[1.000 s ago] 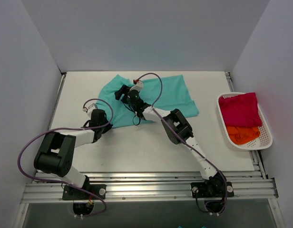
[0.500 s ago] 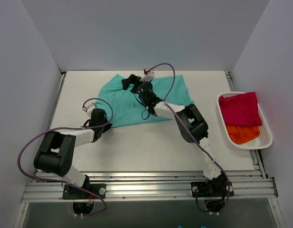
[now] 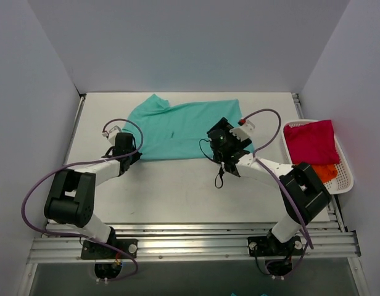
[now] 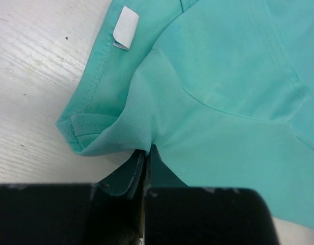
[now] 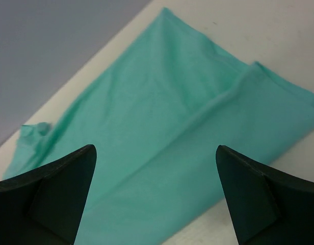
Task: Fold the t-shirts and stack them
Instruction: Fold the flattened tshirt in 1/3 of the way
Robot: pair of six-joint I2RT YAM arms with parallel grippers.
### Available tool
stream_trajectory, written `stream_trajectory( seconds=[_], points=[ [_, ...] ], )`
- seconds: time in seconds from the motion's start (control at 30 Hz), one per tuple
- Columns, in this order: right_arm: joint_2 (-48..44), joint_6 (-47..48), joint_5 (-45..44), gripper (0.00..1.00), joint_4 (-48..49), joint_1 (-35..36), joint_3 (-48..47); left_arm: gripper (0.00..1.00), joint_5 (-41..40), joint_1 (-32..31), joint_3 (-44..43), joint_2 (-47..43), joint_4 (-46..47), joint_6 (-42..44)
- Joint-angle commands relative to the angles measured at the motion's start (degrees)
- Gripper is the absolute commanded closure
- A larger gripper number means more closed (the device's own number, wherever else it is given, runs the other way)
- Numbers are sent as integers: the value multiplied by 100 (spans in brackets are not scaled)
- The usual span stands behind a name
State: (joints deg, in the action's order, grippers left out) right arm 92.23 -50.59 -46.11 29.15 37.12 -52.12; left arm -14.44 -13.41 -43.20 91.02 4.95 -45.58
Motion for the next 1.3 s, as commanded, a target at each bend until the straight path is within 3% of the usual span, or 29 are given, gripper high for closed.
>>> stream_trajectory(
  seconds=[0.0, 0.27, 0.57, 0.87, 0.9, 1.13, 1.23, 1.27],
  points=[
    [-134, -1663, -1067, 0, -2444, 84, 210, 98, -139, 154, -49, -199, -153, 120],
    [-398, -2543, -311, 1, -3354, 418, 1062, 98, -165, 207, 172, -463, -275, 111],
    [-926, -2210, -241, 8, -2449, 50, 1881, 98, -130, 225, 224, -542, -258, 111],
    [119, -1586, 857, 19, -877, -829, 1846, 98, -68, 269, 251, -542, -161, 120],
    [355, -1516, 1041, 27, -667, -856, 1802, 98, -59, 277, 251, -533, -152, 137],
    [1122, -1322, 1551, 49, -76, -988, 1538, 98, 37, 339, 330, -559, -12, 129],
    [1280, -1252, 1648, 69, 65, -1023, 1538, 98, 64, 365, 347, -559, 23, 128],
    [1324, -1234, 1675, 83, 187, -1032, 1573, 98, 64, 357, 347, -551, 32, 120]
  ],
)
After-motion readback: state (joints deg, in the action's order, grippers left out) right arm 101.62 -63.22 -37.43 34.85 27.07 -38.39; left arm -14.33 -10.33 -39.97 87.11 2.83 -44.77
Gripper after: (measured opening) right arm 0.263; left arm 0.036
